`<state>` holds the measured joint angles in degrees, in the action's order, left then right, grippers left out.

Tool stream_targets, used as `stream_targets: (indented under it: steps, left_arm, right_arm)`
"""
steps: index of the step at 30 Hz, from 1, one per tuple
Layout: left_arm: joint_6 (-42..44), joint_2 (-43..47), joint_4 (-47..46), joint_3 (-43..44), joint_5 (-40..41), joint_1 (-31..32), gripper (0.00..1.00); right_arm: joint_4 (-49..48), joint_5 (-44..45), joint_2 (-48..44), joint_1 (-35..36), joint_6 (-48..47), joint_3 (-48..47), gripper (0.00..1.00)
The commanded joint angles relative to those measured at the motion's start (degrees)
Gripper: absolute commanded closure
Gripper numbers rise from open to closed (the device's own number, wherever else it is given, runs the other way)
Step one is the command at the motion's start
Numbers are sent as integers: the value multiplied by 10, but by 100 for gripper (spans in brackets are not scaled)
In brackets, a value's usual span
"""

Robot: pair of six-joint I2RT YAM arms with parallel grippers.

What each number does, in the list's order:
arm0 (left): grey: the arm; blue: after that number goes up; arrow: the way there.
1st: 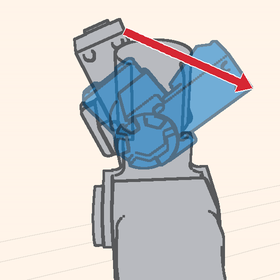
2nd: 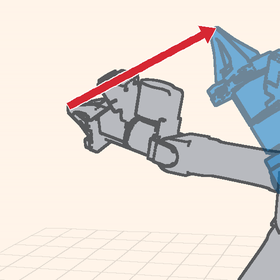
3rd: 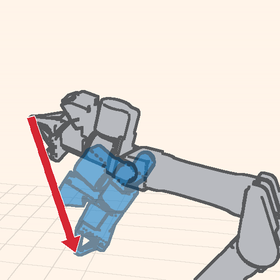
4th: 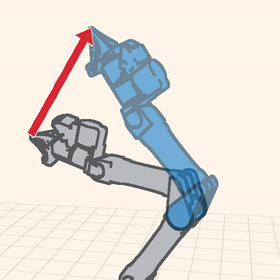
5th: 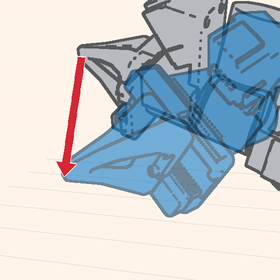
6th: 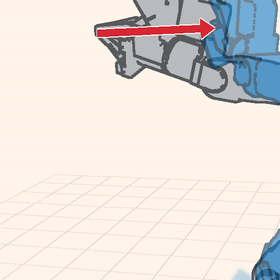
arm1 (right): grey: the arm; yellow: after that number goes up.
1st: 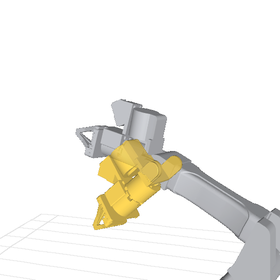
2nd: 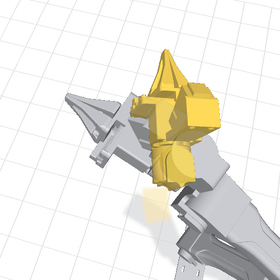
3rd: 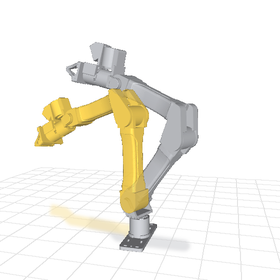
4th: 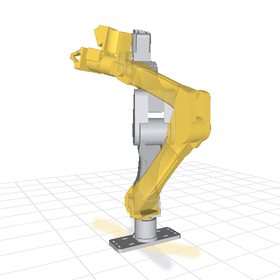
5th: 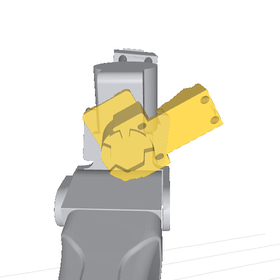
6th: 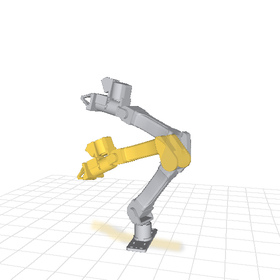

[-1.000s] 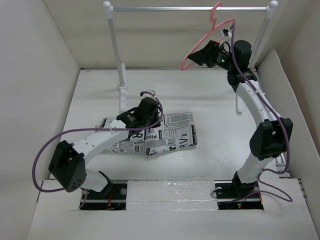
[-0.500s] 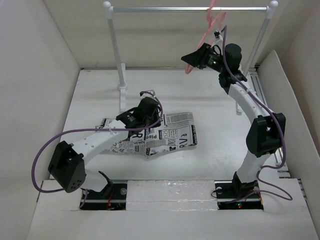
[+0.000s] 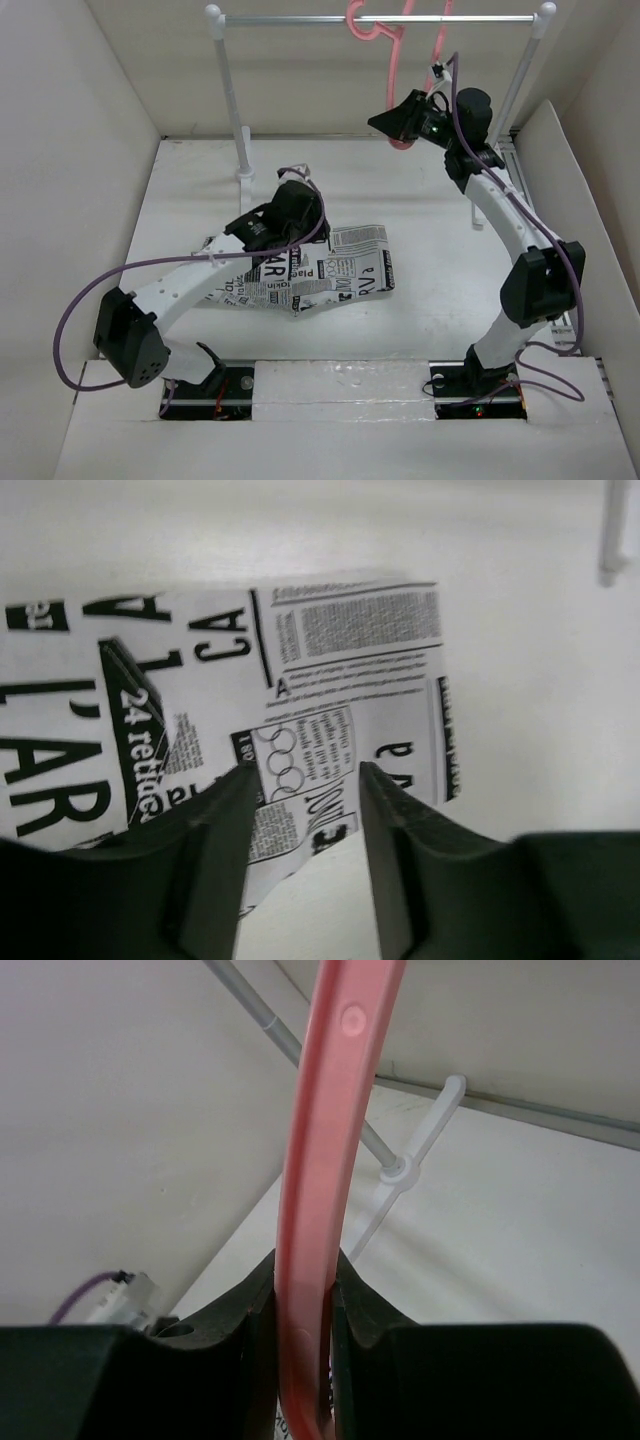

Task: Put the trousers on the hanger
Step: Pick up the hanger from the clothesline, then place the trousers on the hanger.

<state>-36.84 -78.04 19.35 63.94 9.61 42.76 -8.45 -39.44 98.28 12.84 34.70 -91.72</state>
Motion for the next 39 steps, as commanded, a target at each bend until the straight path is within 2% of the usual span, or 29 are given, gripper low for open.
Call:
stream_targets:
  steps: [1, 7, 9, 12, 16, 21, 26, 32, 39]
  left_arm:
    - [13, 46, -12, 87, -5, 3, 56]
    - [26, 31, -39, 191, -58, -8, 45]
    - [25, 27, -54, 202, -63, -8, 44]
    - [26, -11, -59, 237, -86, -8, 43]
    - [25, -35, -73, 266, -93, -8, 43]
    - [16, -55, -104, 285, -93, -8, 42]
    - [-7, -84, -150, 275, -113, -8, 43]
    - [-46, -103, -263, 213, -136, -8, 47]
    - [-67, -131, -330, 169, -115, 18, 48]
  right_arm:
    - [-54, -22, -69, 4, -17, 35, 95]
    - [-60, -67, -115, -1, -28, 121, 98]
    - [-65, -79, -122, -1, -31, 141, 99]
    - [-142, -101, -130, -7, -6, 178, 100]
    - [-188, -124, -132, -19, 26, 198, 100]
    - [-166, -134, -159, -24, 5, 231, 100]
    - [-155, -141, -201, -24, -2, 314, 100]
    - [-137, -141, -258, -12, -7, 409, 100]
    - [-102, -123, -309, 23, -8, 471, 100]
